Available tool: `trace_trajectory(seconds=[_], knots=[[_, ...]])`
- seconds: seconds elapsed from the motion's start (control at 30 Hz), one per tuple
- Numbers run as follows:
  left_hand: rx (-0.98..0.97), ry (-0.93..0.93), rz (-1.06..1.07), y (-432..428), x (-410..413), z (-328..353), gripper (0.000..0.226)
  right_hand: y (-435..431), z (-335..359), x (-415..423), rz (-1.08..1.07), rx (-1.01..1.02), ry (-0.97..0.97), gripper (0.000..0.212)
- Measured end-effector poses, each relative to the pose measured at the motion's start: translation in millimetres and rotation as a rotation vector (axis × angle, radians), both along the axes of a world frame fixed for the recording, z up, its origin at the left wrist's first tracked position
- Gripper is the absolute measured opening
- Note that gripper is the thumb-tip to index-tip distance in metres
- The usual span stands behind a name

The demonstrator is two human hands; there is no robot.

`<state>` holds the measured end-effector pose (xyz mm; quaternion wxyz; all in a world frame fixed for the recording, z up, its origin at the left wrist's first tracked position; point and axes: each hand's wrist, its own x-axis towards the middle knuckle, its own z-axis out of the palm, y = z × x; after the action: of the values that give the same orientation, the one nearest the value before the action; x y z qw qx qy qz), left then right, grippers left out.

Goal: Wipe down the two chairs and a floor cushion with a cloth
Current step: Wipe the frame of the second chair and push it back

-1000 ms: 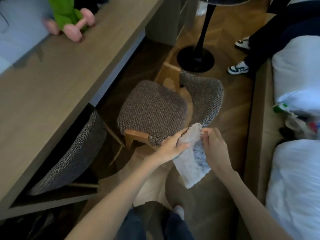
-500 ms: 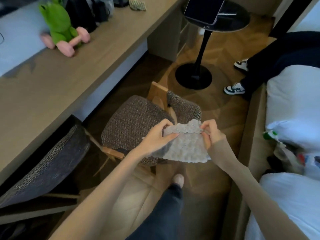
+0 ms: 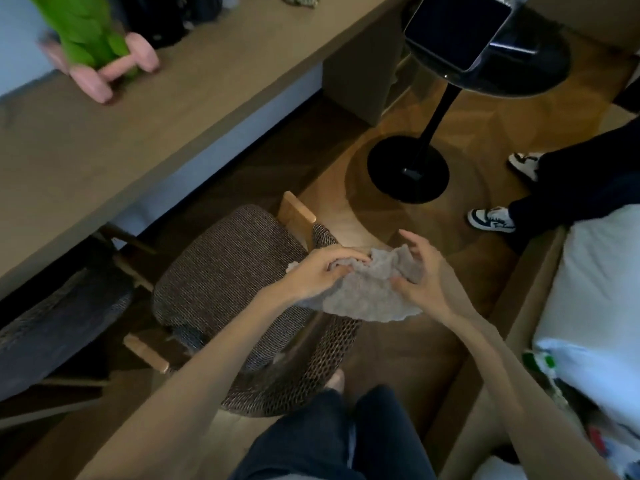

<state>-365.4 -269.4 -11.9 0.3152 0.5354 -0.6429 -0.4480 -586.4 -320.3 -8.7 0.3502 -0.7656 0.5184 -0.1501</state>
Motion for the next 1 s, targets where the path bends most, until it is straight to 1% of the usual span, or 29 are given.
trace_trajectory(seconds=[0.07,0.17,0.2,0.27,0.33,0.43,0.5,0.57,0.6,0.63,0.7,0.77,0.83,0.87,0.9,0.97,1.0], knots=[[-0.002,-0.041,0.022,-17.3,5.5,-2.1,0.032,-32.2,-2.4,6.3,0.138,0.021,0.110,0.055],[0.000,-0.076,0.089,-41.8,18.1,-13.3,0.033,-77.0,-13.0,25.9,0.306,-0.030,0.192,0.033],[0.002,-0.080,0.124,-49.8,22.1,-18.6,0.032,-91.6,-18.6,33.7,0.347,-0.037,0.227,0.028],[0.010,-0.109,0.212,-65.6,29.7,-31.6,0.031,-120.6,-31.7,50.0,0.411,-0.010,0.305,0.027],[0.034,-0.167,0.312,-85.1,38.8,-48.5,0.029,-151.1,-45.6,69.0,0.418,0.037,0.337,0.025],[0.209,-0.189,0.551,-117.5,56.9,-83.2,0.027,-194.8,-70.9,103.9,0.449,0.047,0.342,0.018],[0.349,-0.172,0.743,-138.1,72.8,-106.5,0.026,-222.2,-88.9,130.4,0.456,0.094,0.286,0.017],[0.440,-0.214,0.895,-155.5,90.7,-127.4,0.025,-244.3,-109.9,160.0,0.462,0.182,0.223,0.019],[0.476,-0.230,0.966,-164.0,100.1,-138.4,0.026,-254.3,-122.2,176.7,0.473,0.210,0.222,0.021],[0.502,-0.240,1.037,-171.7,108.8,-149.6,0.029,-262.7,-135.6,193.5,0.489,0.220,0.234,0.023],[0.502,-0.299,1.177,-182.4,120.5,-170.8,0.043,-272.7,-164.6,225.4,0.525,0.195,0.277,0.032],[0.473,-0.320,1.305,-186.6,121.8,-188.7,0.058,-272.3,-189.8,250.2,0.530,0.093,0.288,0.046],[0.464,-0.205,1.399,-187.2,114.5,-207.1,0.062,-263.6,-210.1,264.4,0.497,0.016,0.223,0.057],[0.466,-0.116,1.419,-186.4,109.4,-214.8,0.059,-256.3,-219.7,267.1,0.495,0.055,0.162,0.057],[0.459,-0.019,1.420,-186.3,105.5,-220.8,0.055,-249.5,-227.6,269.7,0.489,0.176,0.072,0.053],[0.416,0.172,1.397,-186.2,100.7,-230.0,0.045,-238.6,-239.3,271.8,0.425,0.519,-0.087,0.045],[0.395,0.245,1.381,-186.6,99.1,-232.7,0.041,-236.7,-243.9,271.2,0.400,0.608,-0.120,0.042]])
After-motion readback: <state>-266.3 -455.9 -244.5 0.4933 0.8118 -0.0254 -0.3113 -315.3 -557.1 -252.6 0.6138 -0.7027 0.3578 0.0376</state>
